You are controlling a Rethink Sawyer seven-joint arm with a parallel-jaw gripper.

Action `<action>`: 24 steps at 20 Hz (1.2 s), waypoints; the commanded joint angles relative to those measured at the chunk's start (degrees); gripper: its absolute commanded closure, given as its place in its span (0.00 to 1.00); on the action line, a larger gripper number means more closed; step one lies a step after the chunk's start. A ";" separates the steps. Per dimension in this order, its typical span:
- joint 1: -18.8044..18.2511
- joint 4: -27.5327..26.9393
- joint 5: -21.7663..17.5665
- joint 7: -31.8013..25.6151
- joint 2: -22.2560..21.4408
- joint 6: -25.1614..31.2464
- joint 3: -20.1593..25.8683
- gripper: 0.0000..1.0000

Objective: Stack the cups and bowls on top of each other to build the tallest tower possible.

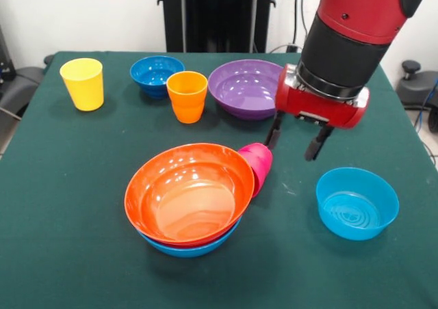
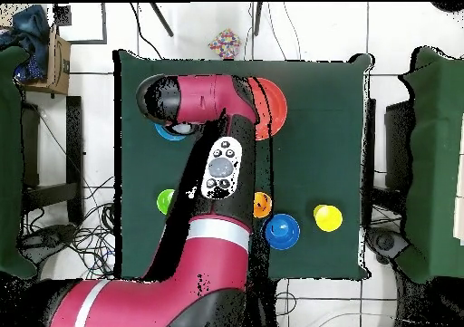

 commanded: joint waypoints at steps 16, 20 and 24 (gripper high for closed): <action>4.80 10.31 9.44 22.98 1.29 2.15 -0.81 0.00; 5.48 10.88 9.85 24.72 1.72 -0.30 -1.05 0.00; 5.74 11.06 9.70 24.48 1.60 -1.34 -0.87 0.00</action>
